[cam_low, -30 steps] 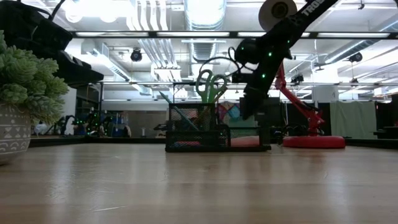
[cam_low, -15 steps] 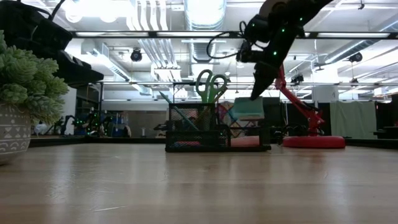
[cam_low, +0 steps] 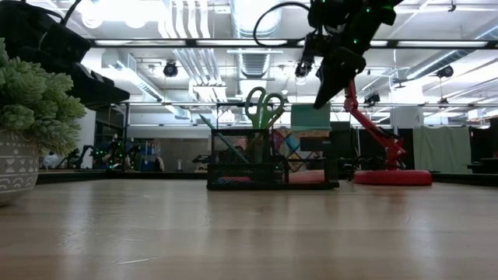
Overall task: Pick and place office supplies into organizer
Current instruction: Put the blue sticky notes into the black desk organizer
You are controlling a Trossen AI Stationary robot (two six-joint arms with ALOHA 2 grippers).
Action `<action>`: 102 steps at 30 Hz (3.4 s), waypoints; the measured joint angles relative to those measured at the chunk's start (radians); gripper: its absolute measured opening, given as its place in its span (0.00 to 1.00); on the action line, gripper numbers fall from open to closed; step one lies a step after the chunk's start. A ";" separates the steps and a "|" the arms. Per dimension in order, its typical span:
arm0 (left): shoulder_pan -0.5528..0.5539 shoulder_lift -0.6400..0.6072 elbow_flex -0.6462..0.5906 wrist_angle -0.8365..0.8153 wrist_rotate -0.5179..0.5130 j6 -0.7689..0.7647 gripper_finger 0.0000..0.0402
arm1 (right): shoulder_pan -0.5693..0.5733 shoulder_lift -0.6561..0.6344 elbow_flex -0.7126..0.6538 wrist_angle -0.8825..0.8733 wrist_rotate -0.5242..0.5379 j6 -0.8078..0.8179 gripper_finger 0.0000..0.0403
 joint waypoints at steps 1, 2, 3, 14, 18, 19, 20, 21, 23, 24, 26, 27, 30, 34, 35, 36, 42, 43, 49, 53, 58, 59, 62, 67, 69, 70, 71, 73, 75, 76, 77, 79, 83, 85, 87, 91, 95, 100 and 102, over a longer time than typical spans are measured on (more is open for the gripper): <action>0.000 0.000 0.000 0.000 0.000 0.000 0.00 | 0.013 -0.001 0.000 -0.001 0.000 0.000 0.02; 0.000 0.000 0.000 0.000 0.000 0.000 0.00 | 0.025 -0.003 0.000 -0.003 -0.003 0.000 0.02; 0.000 0.000 0.000 0.000 0.000 0.000 0.00 | 0.034 -0.005 -0.001 -0.007 -0.004 0.000 0.02; 0.000 0.000 0.000 0.000 0.000 0.000 0.00 | 0.125 -0.007 -0.025 0.001 -0.006 -0.003 0.02; 0.000 0.000 0.000 0.000 0.000 0.000 0.00 | 0.151 -0.007 -0.049 0.028 -0.006 -0.004 0.02; 0.000 0.000 0.000 -0.001 0.000 0.000 0.00 | 0.157 -0.006 -0.056 0.044 -0.006 -0.003 0.02; 0.000 0.000 0.000 -0.001 0.000 0.000 0.00 | 0.163 -0.006 -0.062 0.058 -0.007 -0.004 0.02; 0.000 0.000 0.000 -0.001 0.000 0.000 0.00 | 0.168 -0.006 -0.067 0.068 -0.009 -0.005 0.02; 0.000 0.000 0.000 -0.001 0.000 0.000 0.00 | 0.176 -0.006 -0.076 0.080 -0.010 -0.008 0.02; 0.000 0.000 0.000 -0.001 0.000 0.000 0.00 | 0.177 -0.006 -0.082 0.087 -0.010 -0.007 0.02; 0.000 0.000 0.000 -0.001 0.000 0.000 0.00 | 0.177 -0.006 -0.092 0.092 -0.012 0.004 0.02; 0.000 0.001 0.000 -0.001 0.000 0.000 0.00 | 0.177 -0.006 -0.099 0.097 -0.015 0.005 0.02; 0.000 0.000 0.000 -0.001 0.000 0.000 0.00 | 0.177 -0.005 -0.128 0.148 -0.027 0.007 0.02; 0.000 0.000 0.000 -0.001 0.000 0.000 0.00 | 0.177 0.009 -0.152 0.193 -0.033 0.007 0.02; 0.000 0.001 0.000 -0.001 0.000 0.000 0.00 | 0.177 0.015 -0.156 0.197 -0.033 0.007 0.02; 0.000 0.002 0.000 -0.001 0.000 0.000 0.00 | 0.177 0.020 -0.161 0.210 -0.033 0.007 0.02; 0.000 0.001 0.000 0.000 0.000 0.000 0.00 | 0.175 0.058 -0.187 0.269 -0.033 -0.010 0.02; 0.000 0.001 0.000 -0.001 0.000 0.000 0.00 | 0.175 0.067 -0.187 0.270 -0.033 -0.014 0.02; 0.000 0.002 0.000 -0.001 0.000 0.000 0.00 | 0.175 0.116 -0.187 0.282 -0.033 -0.021 0.02; 0.000 0.002 0.000 -0.001 0.000 0.000 0.00 | 0.175 0.147 -0.187 0.300 -0.033 -0.028 0.02; 0.000 0.002 0.000 -0.002 0.000 0.000 0.00 | 0.175 0.181 -0.187 0.303 -0.029 -0.030 0.02; 0.000 0.002 0.000 -0.002 0.000 -0.001 0.00 | 0.175 0.185 -0.187 0.310 -0.028 -0.030 0.02; 0.000 0.002 0.000 -0.002 0.000 -0.001 0.00 | 0.175 0.204 -0.187 0.327 -0.028 -0.030 0.02; 0.000 0.002 0.000 -0.002 0.000 -0.001 0.00 | 0.175 0.245 -0.187 0.340 -0.028 -0.030 0.02; 0.000 0.002 0.000 -0.002 0.000 -0.001 0.00 | 0.176 0.259 -0.187 0.343 -0.028 -0.030 0.02; 0.000 0.003 0.000 -0.002 0.000 -0.001 0.00 | 0.176 0.263 -0.187 0.348 -0.028 -0.028 0.02; 0.000 0.003 0.000 -0.002 0.000 -0.001 0.00 | 0.176 0.267 -0.187 0.348 -0.029 -0.026 0.02; 0.000 0.002 0.000 -0.002 0.000 -0.001 0.00 | 0.176 0.274 -0.187 0.349 -0.029 -0.023 0.02; 0.000 0.003 0.000 -0.003 0.000 -0.001 0.00 | 0.176 0.277 -0.187 0.348 -0.029 -0.019 0.02; 0.000 0.002 0.000 -0.002 0.000 -0.001 0.00 | 0.176 0.277 -0.187 0.348 -0.029 -0.019 0.02; 0.000 0.003 0.000 -0.002 0.000 -0.001 0.00 | 0.176 0.277 -0.187 0.348 -0.029 -0.019 0.02; 0.000 0.002 0.000 -0.002 0.000 -0.001 0.00 | 0.176 0.276 -0.187 0.348 -0.029 -0.019 0.02; 0.000 0.002 0.000 -0.002 0.000 -0.001 0.00 | 0.175 0.272 -0.187 0.347 -0.029 0.003 0.02; 0.000 0.002 0.000 -0.002 0.000 -0.001 0.00 | 0.175 0.271 -0.187 0.345 -0.031 0.004 0.02; 0.000 0.002 0.000 -0.002 0.000 -0.002 0.00 | 0.175 0.270 -0.187 0.341 -0.033 0.007 0.03; 0.000 0.002 0.000 -0.002 0.000 -0.002 0.00 | 0.175 0.270 -0.187 0.339 -0.035 0.008 0.10; 0.000 0.002 0.000 -0.002 0.000 -0.002 0.00 | 0.175 0.270 -0.187 0.339 -0.035 0.030 0.21; 0.000 0.002 0.000 -0.002 0.000 -0.002 0.00 | 0.175 0.260 -0.187 0.341 -0.037 0.076 0.34; 0.000 0.002 0.000 -0.002 0.000 -0.002 0.00 | 0.175 0.248 -0.186 0.360 -0.074 0.095 0.38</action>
